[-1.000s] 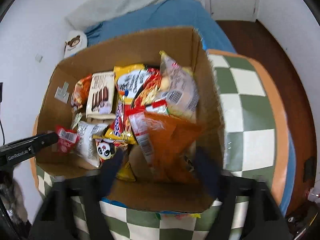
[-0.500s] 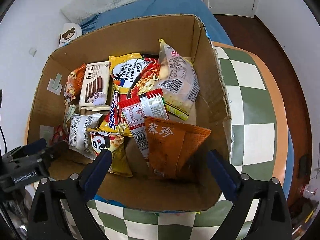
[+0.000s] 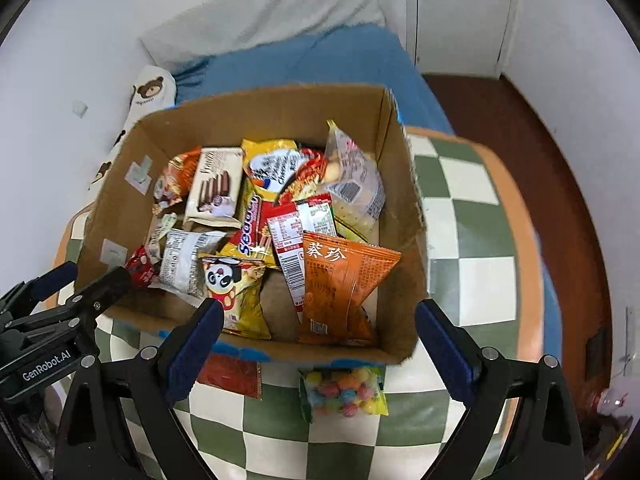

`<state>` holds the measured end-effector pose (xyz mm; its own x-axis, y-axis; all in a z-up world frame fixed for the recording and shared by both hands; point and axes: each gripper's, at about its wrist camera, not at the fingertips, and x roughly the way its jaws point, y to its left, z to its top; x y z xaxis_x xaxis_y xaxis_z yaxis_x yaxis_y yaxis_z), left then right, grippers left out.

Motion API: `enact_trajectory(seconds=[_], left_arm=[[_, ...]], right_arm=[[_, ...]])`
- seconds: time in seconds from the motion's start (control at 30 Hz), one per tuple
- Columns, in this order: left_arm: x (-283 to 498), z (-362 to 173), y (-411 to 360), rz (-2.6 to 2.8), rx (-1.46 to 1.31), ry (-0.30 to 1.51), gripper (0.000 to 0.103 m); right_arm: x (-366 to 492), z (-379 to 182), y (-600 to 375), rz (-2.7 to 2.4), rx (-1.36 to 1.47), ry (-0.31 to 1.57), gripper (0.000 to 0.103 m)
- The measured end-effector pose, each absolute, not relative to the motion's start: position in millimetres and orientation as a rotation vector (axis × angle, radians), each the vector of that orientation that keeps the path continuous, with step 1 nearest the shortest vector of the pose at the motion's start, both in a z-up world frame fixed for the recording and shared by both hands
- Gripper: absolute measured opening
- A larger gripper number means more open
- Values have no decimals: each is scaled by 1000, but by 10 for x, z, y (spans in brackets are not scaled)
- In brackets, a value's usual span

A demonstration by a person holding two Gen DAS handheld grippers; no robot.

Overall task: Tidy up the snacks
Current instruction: 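Lift both tools out of the box toward the last two snacks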

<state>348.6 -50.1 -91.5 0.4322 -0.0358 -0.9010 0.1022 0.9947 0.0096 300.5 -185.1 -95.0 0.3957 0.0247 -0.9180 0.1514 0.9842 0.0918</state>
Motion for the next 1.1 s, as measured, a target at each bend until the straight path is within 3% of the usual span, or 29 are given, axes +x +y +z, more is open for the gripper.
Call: enact_trajectory(seconds=[0.4,0.77,0.9,1.1], left_arm=[[2894,-307,-485,-104,45,965,93],[2551,17,-511,-110,51,892,93],[2572,-229,-511,-69,86,935,93],[2697,-972,-462,6,138,1116,93]], right_arm=[[2405,-266,-1768,-90,168,991,98],[1998,4,-1805,-80,250,934,98],[1977,-308,-1956,-78,345,1017,98],[2027,-1439,-2441,-131,658,1231,98]])
